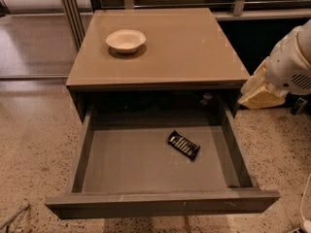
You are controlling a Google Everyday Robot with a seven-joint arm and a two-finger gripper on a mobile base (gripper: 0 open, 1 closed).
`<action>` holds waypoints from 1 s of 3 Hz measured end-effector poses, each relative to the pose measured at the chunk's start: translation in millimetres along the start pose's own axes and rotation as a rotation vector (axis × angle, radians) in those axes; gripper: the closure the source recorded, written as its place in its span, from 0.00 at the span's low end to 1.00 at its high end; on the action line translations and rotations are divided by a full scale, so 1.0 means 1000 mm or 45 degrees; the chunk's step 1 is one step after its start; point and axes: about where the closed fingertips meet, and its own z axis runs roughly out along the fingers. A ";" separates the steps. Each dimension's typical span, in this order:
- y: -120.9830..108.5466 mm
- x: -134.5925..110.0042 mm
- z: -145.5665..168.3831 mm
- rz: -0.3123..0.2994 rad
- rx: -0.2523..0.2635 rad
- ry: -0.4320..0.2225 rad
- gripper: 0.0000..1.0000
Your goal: Pick rxbar chocolate from top drawer and place on counter
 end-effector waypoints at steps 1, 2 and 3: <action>-0.003 -0.013 0.049 0.049 0.020 -0.087 0.88; -0.005 -0.021 0.106 0.106 0.014 -0.131 1.00; -0.005 -0.021 0.106 0.106 0.014 -0.131 1.00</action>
Offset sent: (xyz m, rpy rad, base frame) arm 0.0747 0.0616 -0.1480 0.1689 0.0065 -0.0805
